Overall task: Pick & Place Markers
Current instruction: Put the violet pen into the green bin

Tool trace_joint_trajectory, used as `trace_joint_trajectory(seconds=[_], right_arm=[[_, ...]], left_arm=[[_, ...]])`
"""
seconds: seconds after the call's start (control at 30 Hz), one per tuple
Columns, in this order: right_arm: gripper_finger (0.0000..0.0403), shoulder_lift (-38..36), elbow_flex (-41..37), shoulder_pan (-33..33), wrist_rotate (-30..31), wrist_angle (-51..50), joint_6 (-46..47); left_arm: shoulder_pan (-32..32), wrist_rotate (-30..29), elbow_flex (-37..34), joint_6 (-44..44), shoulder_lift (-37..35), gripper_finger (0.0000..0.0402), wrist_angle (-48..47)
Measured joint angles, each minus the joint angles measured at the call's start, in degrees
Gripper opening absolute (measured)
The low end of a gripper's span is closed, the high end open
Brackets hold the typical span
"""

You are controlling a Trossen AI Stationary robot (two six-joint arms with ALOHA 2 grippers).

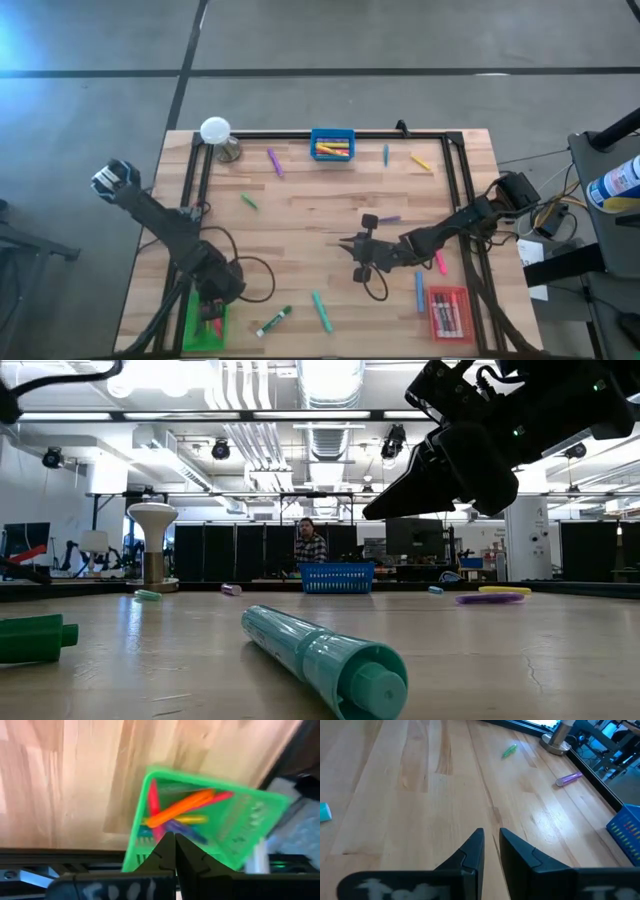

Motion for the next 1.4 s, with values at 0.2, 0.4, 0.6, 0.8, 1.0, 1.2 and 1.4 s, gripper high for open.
trace_joint_trajectory(seconds=[0.2, 0.4, 0.6, 0.8, 1.0, 1.2, 1.4], right_arm=[[0.0054, 0.0, 0.0, 0.01, -0.02, 0.0, 0.0], [0.0054, 0.0, 0.0, 0.01, -0.02, -0.01, 0.07], [0.0054, 0.0, -0.01, 0.01, -0.02, -0.01, 0.2], [0.0054, 0.0, -0.02, 0.0, -0.08, 0.04, 2.83], [0.0054, 0.0, -0.02, -0.4, -0.09, 0.25, 5.48], [0.0054, 0.0, -0.02, -1.19, 0.94, 2.29, 7.14], [0.0054, -0.26, -0.02, -1.12, 8.65, 3.63, 7.15]], left_arm=[[-4.51, -0.01, -0.73, 1.98, 5.14, 0.0, 0.13], [-6.85, -2.2, -1.04, 2.01, 7.69, 0.0, 0.5], [-7.16, -2.85, -0.5, 0.75, 6.68, 0.0, 2.47], [-6.4, -7.44, -0.1, 7.32, 2.81, 0.0, 16.76], [-0.35, -16.99, -1.7, 27.24, 1.41, 0.0, 28.7], [9.85, -18.52, -9.27, 47.78, 1.37, 0.0, 49.62], [20.72, -27.72, -21.78, 56.75, 1.37, 0.0, 78.48]])
